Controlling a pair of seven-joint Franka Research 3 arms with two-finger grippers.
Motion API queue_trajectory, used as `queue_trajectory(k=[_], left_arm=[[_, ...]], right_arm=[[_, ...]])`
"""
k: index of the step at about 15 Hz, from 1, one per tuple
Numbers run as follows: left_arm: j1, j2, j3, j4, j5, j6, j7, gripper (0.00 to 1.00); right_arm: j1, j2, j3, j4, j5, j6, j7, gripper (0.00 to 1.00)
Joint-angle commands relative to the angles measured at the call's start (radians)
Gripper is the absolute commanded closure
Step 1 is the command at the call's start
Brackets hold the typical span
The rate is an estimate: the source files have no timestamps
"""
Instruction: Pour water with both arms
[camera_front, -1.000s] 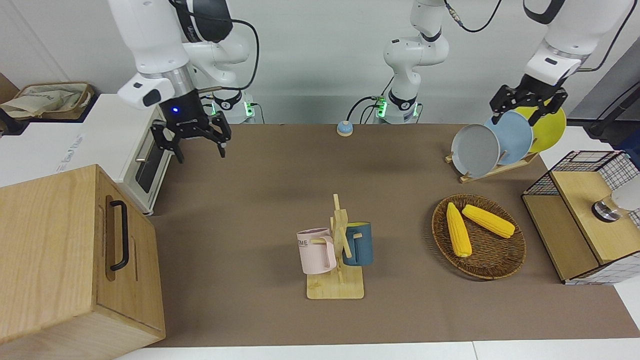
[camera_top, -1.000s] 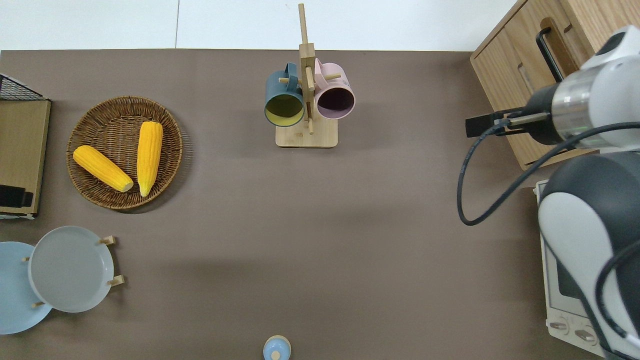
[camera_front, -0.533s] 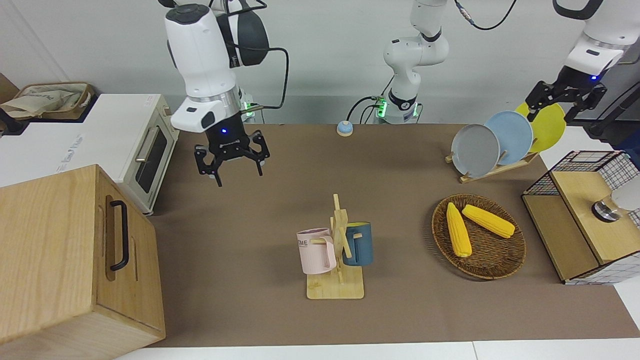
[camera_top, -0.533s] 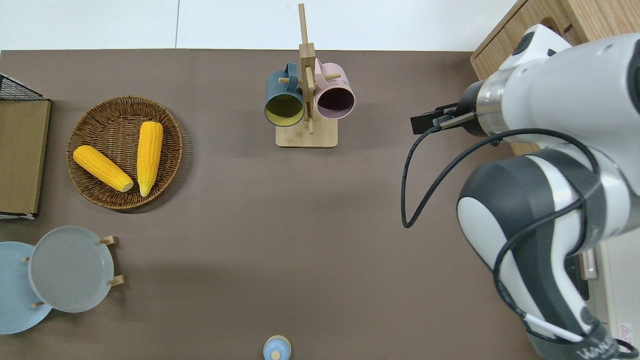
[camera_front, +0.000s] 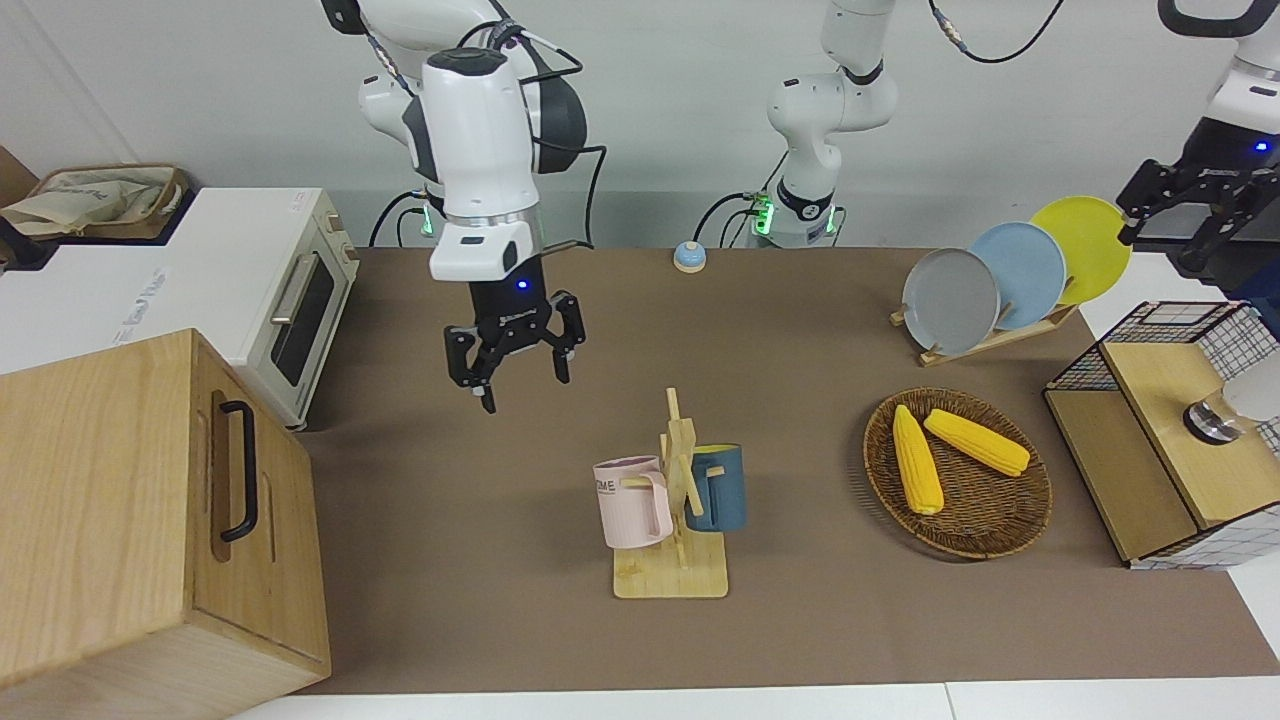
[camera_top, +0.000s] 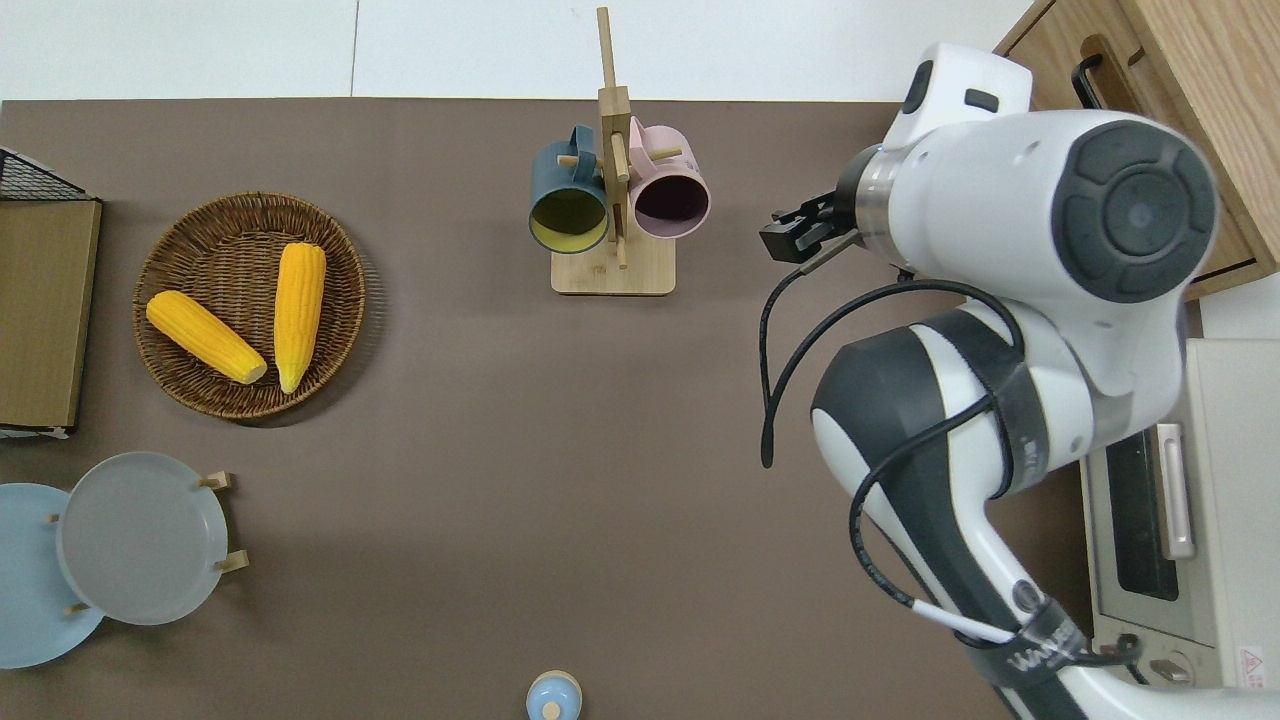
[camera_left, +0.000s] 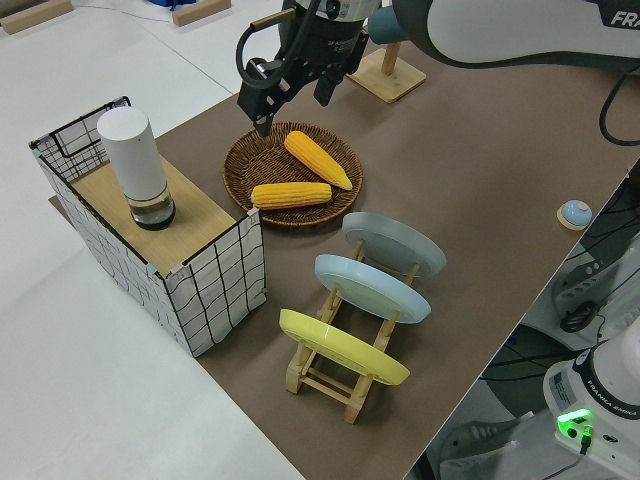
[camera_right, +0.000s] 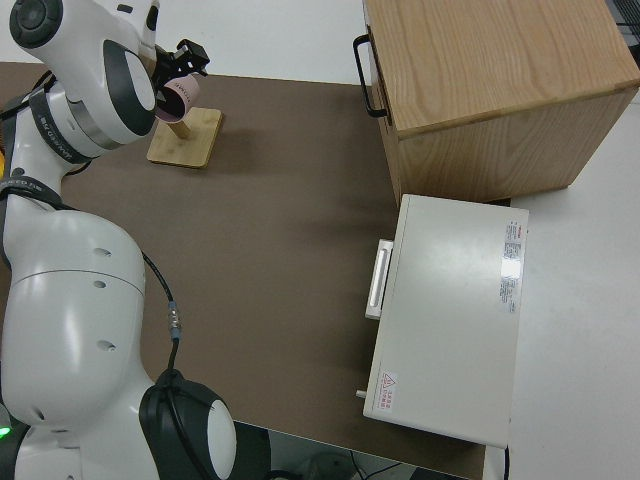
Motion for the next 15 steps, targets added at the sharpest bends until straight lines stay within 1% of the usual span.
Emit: queue_trajectory(k=[1,2,4,5,7,8,10,11,13,15], left_arm=[[0.015,0.041,0.042,-0.015,-0.047,0.112,0.101,0.00],[0.033,0.056,0.043,-0.017,-0.077,0.134,0.129,0.00],[0.076,0.085,0.044,-0.017,-0.147,0.175,0.201,0.00],[0.092,0.097,0.044,-0.017,-0.167,0.197,0.231,0.00],[0.113,0.124,0.044,-0.018,-0.214,0.237,0.262,0.00],[0.121,0.136,0.044,-0.024,-0.246,0.264,0.272,0.00],[0.127,0.159,0.044,-0.028,-0.291,0.314,0.282,0.00],[0.127,0.168,0.044,-0.034,-0.324,0.340,0.282,0.00],[0.127,0.182,0.044,-0.052,-0.424,0.399,0.307,0.00],[0.126,0.206,0.042,-0.054,-0.464,0.444,0.344,0.00]], right_arm=[[-0.003,0.041,0.044,0.012,-0.034,0.079,-0.024,0.017],[-0.001,0.049,0.056,0.012,-0.049,0.098,-0.022,0.017],[0.000,0.065,0.066,0.012,-0.128,0.121,-0.022,0.017],[0.003,0.075,0.084,0.012,-0.164,0.122,-0.022,0.017],[0.006,0.094,0.096,0.012,-0.240,0.125,-0.032,0.017],[0.006,0.100,0.108,0.011,-0.274,0.136,-0.033,0.017],[0.006,0.124,0.113,0.011,-0.305,0.148,-0.038,0.017],[0.006,0.140,0.113,0.011,-0.314,0.165,-0.042,0.017],[0.006,0.161,0.113,0.006,-0.350,0.213,-0.048,0.017],[0.008,0.178,0.113,0.004,-0.399,0.222,-0.048,0.017]])
